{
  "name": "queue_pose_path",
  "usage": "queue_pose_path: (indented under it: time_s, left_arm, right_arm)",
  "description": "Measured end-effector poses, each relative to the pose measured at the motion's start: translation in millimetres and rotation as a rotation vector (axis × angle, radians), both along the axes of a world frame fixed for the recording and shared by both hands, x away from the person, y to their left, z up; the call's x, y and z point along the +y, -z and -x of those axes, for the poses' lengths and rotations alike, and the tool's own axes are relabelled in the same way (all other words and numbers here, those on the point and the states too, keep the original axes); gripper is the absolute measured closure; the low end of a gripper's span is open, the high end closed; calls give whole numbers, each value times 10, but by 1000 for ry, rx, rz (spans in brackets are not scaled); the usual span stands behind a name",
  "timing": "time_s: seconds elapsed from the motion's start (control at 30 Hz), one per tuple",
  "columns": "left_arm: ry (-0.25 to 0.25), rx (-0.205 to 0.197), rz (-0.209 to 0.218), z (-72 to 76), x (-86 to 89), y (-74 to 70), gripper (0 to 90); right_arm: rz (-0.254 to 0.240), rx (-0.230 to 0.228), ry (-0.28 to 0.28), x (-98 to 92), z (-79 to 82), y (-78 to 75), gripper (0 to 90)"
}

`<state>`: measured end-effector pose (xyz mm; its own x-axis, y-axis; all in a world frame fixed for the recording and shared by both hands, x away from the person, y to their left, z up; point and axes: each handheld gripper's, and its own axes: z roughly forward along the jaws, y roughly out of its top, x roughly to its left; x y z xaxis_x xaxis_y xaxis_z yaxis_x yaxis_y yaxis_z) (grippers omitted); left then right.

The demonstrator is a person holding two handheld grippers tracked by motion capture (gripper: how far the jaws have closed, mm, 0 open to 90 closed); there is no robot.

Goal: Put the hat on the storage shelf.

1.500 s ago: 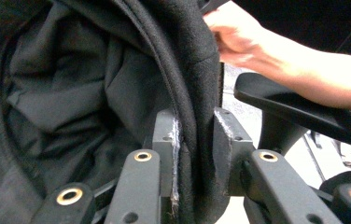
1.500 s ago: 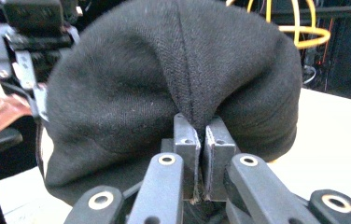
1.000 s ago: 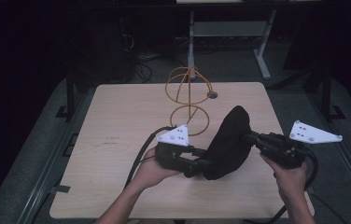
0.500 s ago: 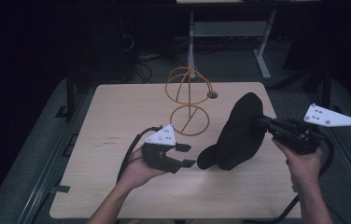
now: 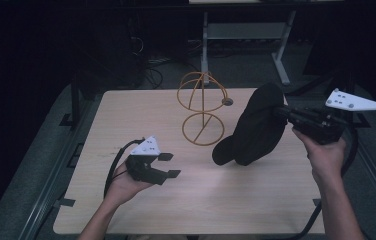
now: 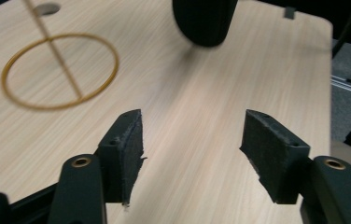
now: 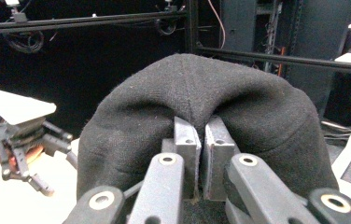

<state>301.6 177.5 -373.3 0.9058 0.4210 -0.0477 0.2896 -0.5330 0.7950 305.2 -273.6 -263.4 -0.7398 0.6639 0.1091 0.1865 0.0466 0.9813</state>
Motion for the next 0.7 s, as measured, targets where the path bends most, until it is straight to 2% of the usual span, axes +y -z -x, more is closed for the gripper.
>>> queue_pose_path:
  time_s: [0.07, 0.13, 0.17, 0.33, 0.37, 0.53, 0.7]
  left_arm:
    - [-34, 8, 3, 1, 111, 74, 354]
    - [-42, 7, 1, 1, 148, 98, 343]
    - [-59, 8, -9, 1, 220, 145, 342]
    - [-107, 8, -33, -33, 366, 267, 314]
    - [-132, 6, -44, -50, 423, 321, 307]
    - [-153, 7, -42, -65, 492, 367, 304]
    - [-160, -11, -48, -69, 521, 395, 296]
  right_arm:
    - [5, -7, 6, 21, -65, -89, 864]
    - [7, -10, 6, 30, -89, -122, 863]
    - [17, -14, 9, 51, -146, -196, 864]
    - [29, -12, 14, 99, -249, -302, 863]
    - [40, -9, 16, 133, -312, -361, 863]
    - [59, -4, 13, 214, -424, -454, 863]
    - [96, -6, 13, 381, -607, -599, 862]
